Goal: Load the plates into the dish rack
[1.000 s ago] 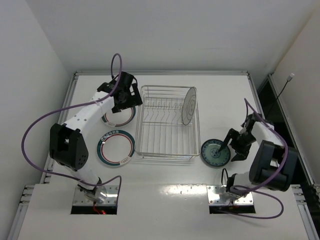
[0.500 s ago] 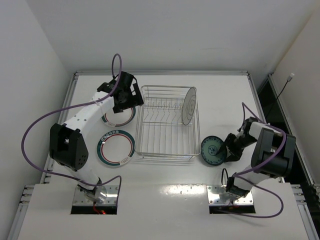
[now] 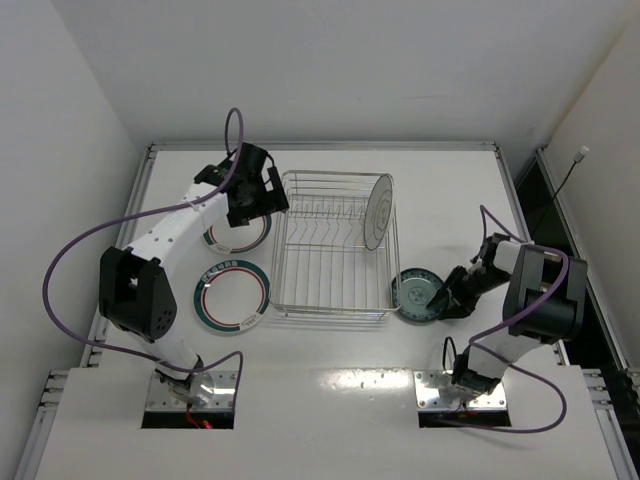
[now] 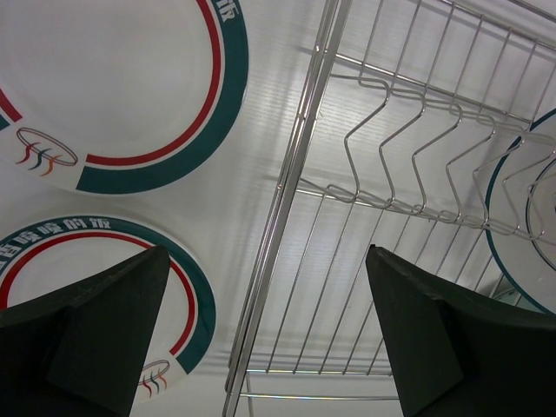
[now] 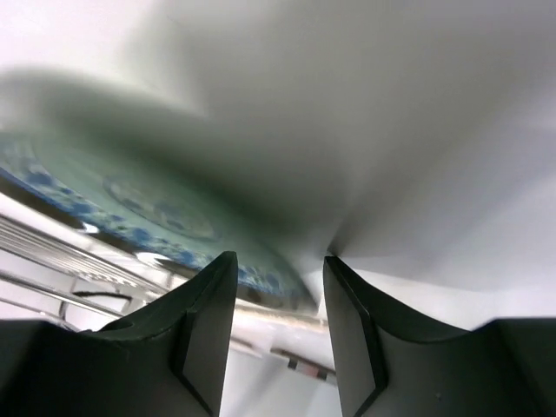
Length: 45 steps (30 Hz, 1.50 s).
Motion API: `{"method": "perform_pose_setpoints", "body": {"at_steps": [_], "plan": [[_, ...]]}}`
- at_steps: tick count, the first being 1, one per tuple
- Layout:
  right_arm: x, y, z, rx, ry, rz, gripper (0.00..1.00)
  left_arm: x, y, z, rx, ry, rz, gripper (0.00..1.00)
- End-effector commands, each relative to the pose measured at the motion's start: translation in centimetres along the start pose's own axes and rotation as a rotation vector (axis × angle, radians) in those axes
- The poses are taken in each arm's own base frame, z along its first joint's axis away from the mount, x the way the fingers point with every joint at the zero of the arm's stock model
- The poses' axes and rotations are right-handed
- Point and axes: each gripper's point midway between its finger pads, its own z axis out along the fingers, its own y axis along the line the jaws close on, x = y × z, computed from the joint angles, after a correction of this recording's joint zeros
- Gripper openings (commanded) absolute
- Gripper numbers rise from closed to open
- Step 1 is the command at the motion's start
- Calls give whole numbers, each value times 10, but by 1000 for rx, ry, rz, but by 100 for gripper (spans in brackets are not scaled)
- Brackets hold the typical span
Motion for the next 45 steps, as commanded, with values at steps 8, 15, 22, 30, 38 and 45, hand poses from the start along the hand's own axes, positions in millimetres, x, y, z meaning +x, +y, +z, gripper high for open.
{"method": "perform_pose_setpoints", "body": {"at_steps": [8,15,22,30,38,45], "plan": [[-47,20,8,-85,-152,-41,23,-22,-7,-9,24,-58,-19,95],[-56,27,9,-112,-139,-52,0,-25,-3,-16,15,-76,-12,95],[-92,52,-83,-36,-405,-95,0,-25,-1,-19,6,-83,-12,95],[-119,105,-202,-19,-693,-126,0,-34,1,-23,-17,-116,-45,95],[-100,189,-286,101,-905,-296,0,-34,1,-21,-22,-109,-52,95],[-68,272,-272,175,-922,-523,0,-31,6,-19,-48,-107,-68,95]]}}
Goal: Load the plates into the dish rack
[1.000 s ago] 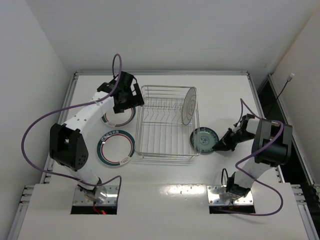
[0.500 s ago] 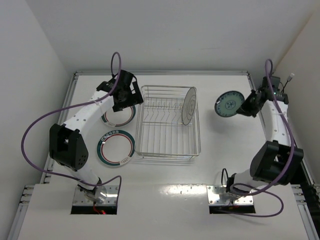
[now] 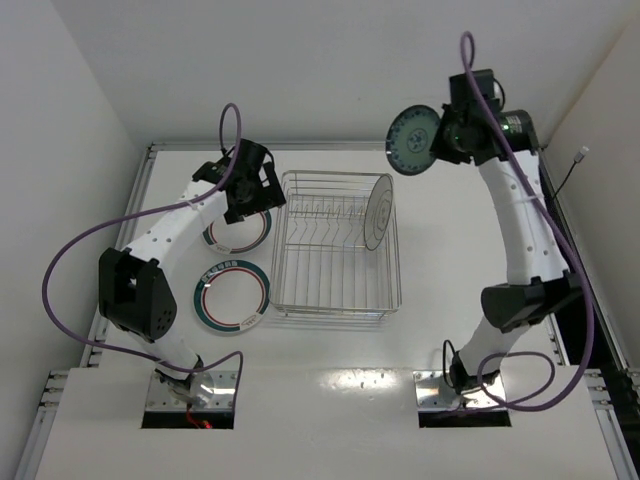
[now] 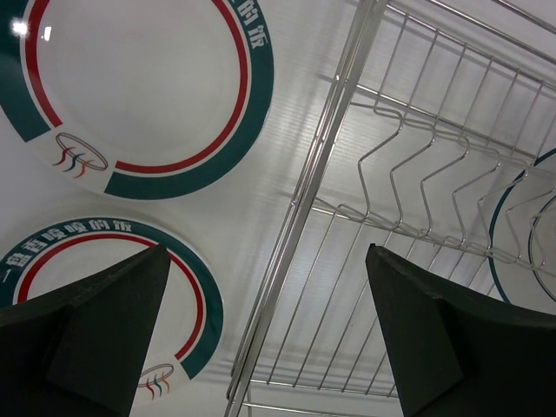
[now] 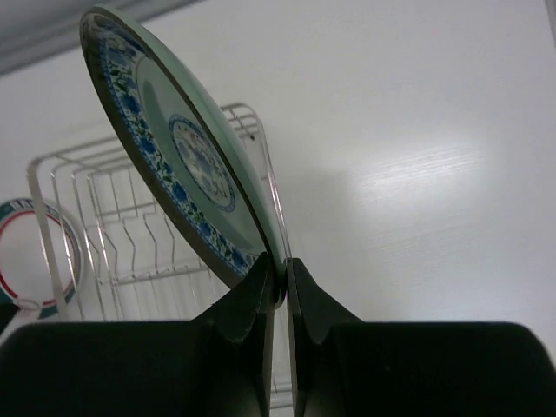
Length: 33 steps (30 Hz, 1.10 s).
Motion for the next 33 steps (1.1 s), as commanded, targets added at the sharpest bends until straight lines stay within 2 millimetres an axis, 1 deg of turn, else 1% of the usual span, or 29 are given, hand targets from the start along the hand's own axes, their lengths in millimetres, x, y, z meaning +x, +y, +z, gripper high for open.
{"method": "perform_pose_setpoints", "body": {"at_steps": [1,2,3,4,6,7,8,9,10,12,13,14,15,16,17,20,21,22,23,25,27,28,31,32,33], "plan": [[31,2,16,117,109,-118,0,-18,0,-13,8,-52,-40,95],[40,8,22,118,136,-141,0,-18,0,-13,8,-52,-40,95],[48,18,24,117,150,-173,0,-15,1,-11,2,-46,-38,95],[58,21,33,136,178,-201,0,-13,3,-11,-4,-39,-36,95],[69,35,33,126,191,-244,0,-15,4,-11,-12,-45,-36,95],[68,41,33,122,178,-252,0,-15,4,-11,-12,-45,-36,95],[76,45,40,130,208,-284,0,-16,5,-11,-20,-52,-45,95],[80,51,40,137,212,-321,0,-16,5,-11,-20,-52,-46,95],[74,57,39,132,193,-322,0,-16,7,-14,-20,-52,-46,95],[89,61,53,159,228,-383,0,-12,9,-12,-27,-44,-43,95],[91,64,52,153,228,-390,0,-11,10,-13,-28,-43,-43,95],[94,60,58,178,238,-415,0,-11,10,-13,-28,-43,-43,95],[95,62,56,180,232,-425,0,-11,10,-13,-28,-43,-43,95],[100,60,62,196,245,-445,0,-9,12,-14,-29,-42,-42,95],[103,62,63,207,241,-462,0,-9,12,-14,-29,-42,-42,95],[101,58,67,234,232,-480,0,-8,14,-16,-28,-43,-43,95],[103,61,65,228,232,-486,0,-9,13,-20,-21,-51,-45,95],[99,58,65,250,216,-491,0,-7,15,-18,-27,-44,-43,95],[100,57,69,265,215,-497,0,-8,15,-21,-21,-51,-45,95],[96,53,68,288,198,-502,0,-7,16,-23,-21,-51,-45,95],[98,50,74,314,200,-524,0,-6,19,-23,-34,-50,-43,95],[96,51,73,328,185,-534,0,-8,19,-26,-27,-58,-46,95],[102,47,80,377,182,-559,0,-5,21,-29,-31,-54,-53,95],[111,53,78,385,177,-579,0,-2,23,-27,-37,-46,-61,95],[109,52,78,396,168,-581,0,-1,22,-27,-31,-40,-61,95]]}}
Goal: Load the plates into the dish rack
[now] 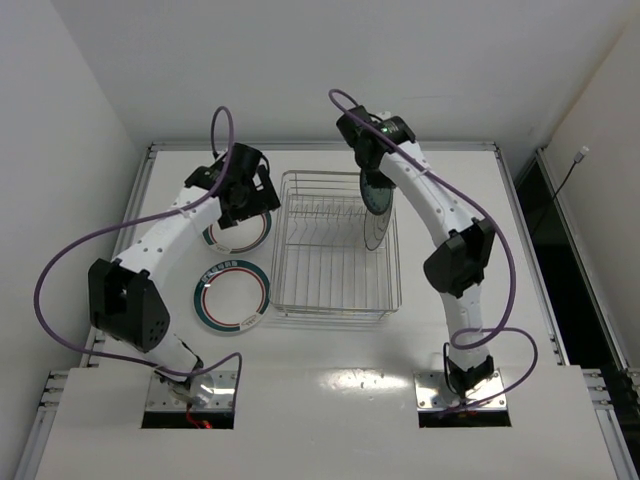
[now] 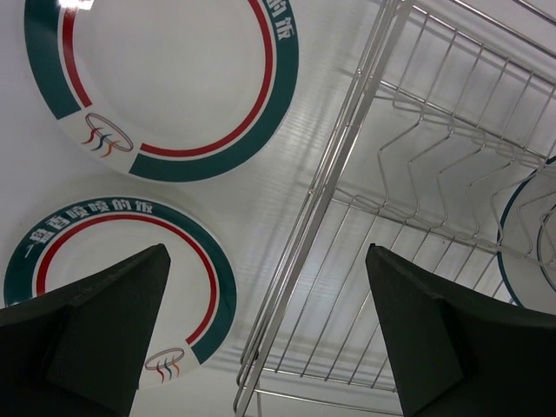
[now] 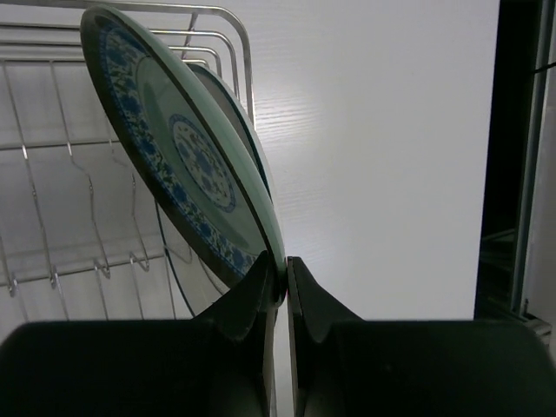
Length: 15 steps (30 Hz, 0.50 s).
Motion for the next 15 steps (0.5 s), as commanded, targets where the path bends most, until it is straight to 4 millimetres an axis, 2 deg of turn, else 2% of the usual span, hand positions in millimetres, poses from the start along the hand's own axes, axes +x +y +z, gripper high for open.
{"method": "perform_pose_setpoints", "body": {"at_steps": [1,8,10,13,15], "plan": [[8,-11,-8,124,-11,-71,0,-6,6,-16,11,-28,-49,95],[35,7,7,146,47,-93,0,11,13,-22,16,15,-86,95],[38,11,10,140,58,-88,0,11,9,-26,38,21,-110,95],[47,30,17,118,85,-96,0,12,1,-34,49,17,-109,95],[58,43,22,99,116,-82,0,5,-8,-42,70,-8,-114,95]]}}
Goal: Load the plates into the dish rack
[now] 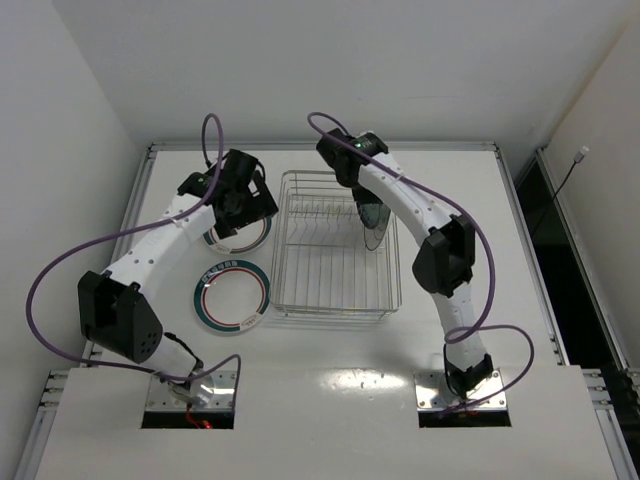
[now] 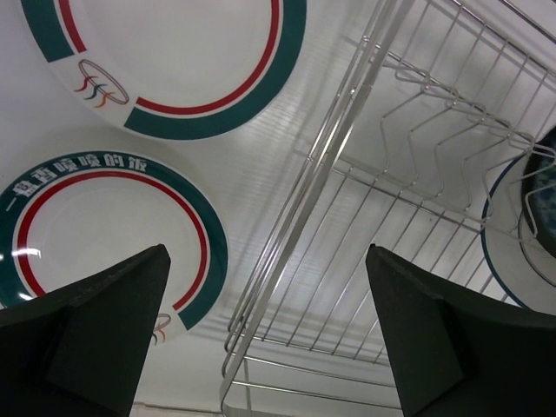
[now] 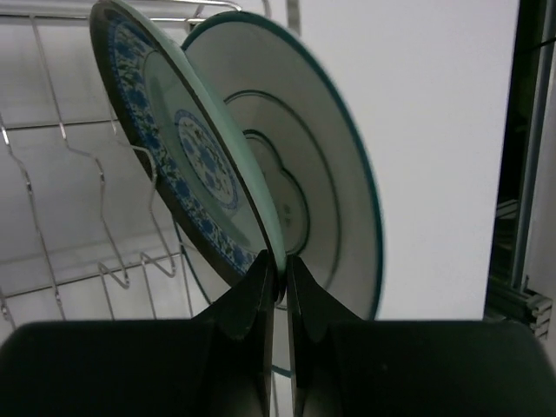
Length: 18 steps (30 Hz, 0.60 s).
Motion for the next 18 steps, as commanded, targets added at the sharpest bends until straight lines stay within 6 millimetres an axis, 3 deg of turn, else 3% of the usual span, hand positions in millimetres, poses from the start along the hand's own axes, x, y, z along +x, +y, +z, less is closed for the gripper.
{"method": "perform_pose_setpoints", "body": {"at_steps": [1,3,8,9,10,11,12,13,14,15,16,17,18], "plan": [[27,17,-1,-7,82,-28,0,-8,-20,-28,69,-38,-38,95],[41,34,6,-21,127,-6,0,-10,-26,-32,84,-43,-48,95],[66,69,0,-93,205,70,0,-3,-29,-40,106,-26,-87,95],[73,76,-4,-98,217,85,7,4,-26,-39,101,-14,-90,95],[70,77,-14,-117,197,110,26,11,-21,-44,100,-17,-93,95],[69,75,-14,-110,190,110,26,6,-19,-50,108,-43,-99,95],[64,77,-20,-122,162,116,38,14,-9,-47,84,-37,-106,95],[59,72,-23,-114,139,138,43,18,-3,-49,83,-36,-106,95],[50,64,-40,-128,104,152,48,15,1,-57,107,-70,-117,97],[43,59,-51,-115,55,160,57,29,14,-49,86,-55,-96,99],[38,54,-62,-122,21,168,61,32,18,-49,96,-63,-100,99],[31,39,-86,-154,-27,198,64,33,20,-49,115,-95,-74,100],[25,32,-99,-169,-78,220,66,31,25,-58,151,-139,-68,100]]}}
